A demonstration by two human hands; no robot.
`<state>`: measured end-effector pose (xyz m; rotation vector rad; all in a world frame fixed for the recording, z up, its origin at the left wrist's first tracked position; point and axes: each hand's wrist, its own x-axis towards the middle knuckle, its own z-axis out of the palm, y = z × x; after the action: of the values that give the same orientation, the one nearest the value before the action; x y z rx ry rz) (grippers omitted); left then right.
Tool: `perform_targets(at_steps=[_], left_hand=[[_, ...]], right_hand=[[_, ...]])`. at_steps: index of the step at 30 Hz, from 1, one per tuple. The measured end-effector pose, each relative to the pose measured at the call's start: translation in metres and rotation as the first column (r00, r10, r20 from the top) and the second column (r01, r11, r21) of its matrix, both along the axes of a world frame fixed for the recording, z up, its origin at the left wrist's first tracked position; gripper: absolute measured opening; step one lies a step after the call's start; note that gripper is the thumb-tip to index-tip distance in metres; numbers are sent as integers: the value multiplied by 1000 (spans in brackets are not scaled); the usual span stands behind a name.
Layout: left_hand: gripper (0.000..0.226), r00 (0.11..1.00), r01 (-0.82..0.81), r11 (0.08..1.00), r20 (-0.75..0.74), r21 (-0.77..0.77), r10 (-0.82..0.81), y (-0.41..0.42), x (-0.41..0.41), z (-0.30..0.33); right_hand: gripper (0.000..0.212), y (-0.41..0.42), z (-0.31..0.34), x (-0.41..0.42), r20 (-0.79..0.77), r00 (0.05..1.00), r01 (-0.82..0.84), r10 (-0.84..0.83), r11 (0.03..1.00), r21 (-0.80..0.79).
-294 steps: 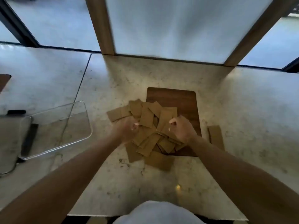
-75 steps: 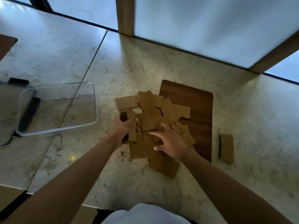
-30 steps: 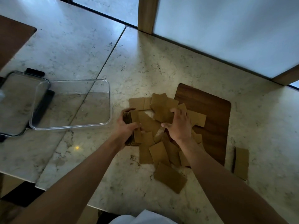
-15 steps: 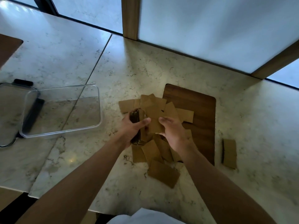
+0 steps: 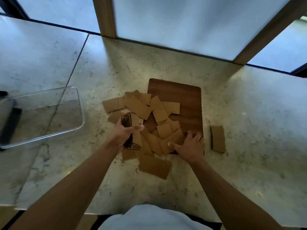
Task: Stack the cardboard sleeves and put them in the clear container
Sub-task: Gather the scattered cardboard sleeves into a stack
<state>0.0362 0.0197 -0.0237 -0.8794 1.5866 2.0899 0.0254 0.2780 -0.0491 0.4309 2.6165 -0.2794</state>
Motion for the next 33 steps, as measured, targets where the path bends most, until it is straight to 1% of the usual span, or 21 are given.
perform_targets(at_steps=[2, 4, 7, 9, 11, 13, 15, 16, 17, 18, 19, 20, 21, 22, 23, 24, 25, 26, 28, 30, 33], left_hand=[[112, 999, 37, 998, -10, -41, -38, 5, -1, -5], [116, 995, 99, 993, -1, -69, -99, 20, -5, -1], [90, 978, 206, 974, -9, -98, -208, 35, -8, 6], [75, 957, 287, 949, 3, -129, -289, 48, -12, 6], [81, 935, 352, 924, 8, -151, -355, 57, -17, 5], [78, 897, 440, 886, 23, -144, -442, 69, -22, 6], [65, 852, 524, 850, 35, -56, -522, 80, -23, 4], [59, 840, 543, 840, 41, -23, -542, 84, -24, 2], [54, 848, 529, 849, 56, -11, -528, 87, -25, 0], [51, 875, 480, 877, 78, -4, -478, 85, -25, -2], [51, 911, 401, 916, 100, 6, -399, 82, -25, -4], [54, 937, 327, 945, 119, 25, -328, 76, -25, -7], [59, 952, 278, 959, 120, 48, -282, 68, -25, -11], [60, 962, 252, 966, 96, 66, -257, 61, -24, -14], [61, 971, 226, 972, 69, 68, -231, 54, -23, -17], [65, 978, 203, 977, 46, 62, -206, 47, -21, -19], [73, 982, 186, 981, 26, 51, -188, 41, -20, -20], [80, 983, 183, 982, 1, 43, -183, 37, -18, -20], [87, 985, 170, 985, -32, 33, -169, 34, -17, -20], [84, 992, 122, 991, -32, 46, -121, 33, -15, -21], [76, 996, 93, 994, -7, 58, -93, 31, -9, -20]], right_hand=[[103, -7, -5, 2, -13, 999, -32, 32, 999, -6], [81, 3, -3, 0, -83, 995, 38, -47, 993, -113], [43, 20, 0, -6, -184, 963, 117, -199, 917, -381], [28, 36, 6, -10, -227, 942, 114, -249, 870, -480], [22, 44, 13, -11, -174, 942, 104, -286, 744, -660], [24, 37, 27, -11, -77, 966, 88, -248, 590, -803], [27, 23, 35, -12, -39, 982, 63, -185, 513, -856], [28, 17, 34, -13, -45, 977, 64, -207, 492, -868], [27, 13, 30, -16, -51, 959, 93, -280, 478, -873], [24, 10, 25, -20, -74, 927, 137, -368, 516, -845], [22, 10, 17, -23, -141, 895, 170, -422, 617, -768], [22, 13, 11, -24, -212, 894, 177, -395, 746, -642], [26, 17, 7, -22, -240, 923, 149, -301, 855, -498], [40, 19, 2, -16, -208, 962, 93, -177, 928, -361], [60, 21, -3, -9, -136, 989, 27, -61, 970, -240], [78, 22, -6, -1, -69, 997, -30, 20, 990, -140], [88, 23, -10, 6, -42, 998, -59, 56, 995, -79], [89, 24, -14, 10, -50, 997, -60, 57, 996, -64], [77, 28, -18, 12, -121, 993, -3, -15, 990, -142], [70, 30, -20, 9, -156, 986, 27, -58, 980, -195], [70, 23, -18, 11, -252, 964, 22, -86, 969, -245]])
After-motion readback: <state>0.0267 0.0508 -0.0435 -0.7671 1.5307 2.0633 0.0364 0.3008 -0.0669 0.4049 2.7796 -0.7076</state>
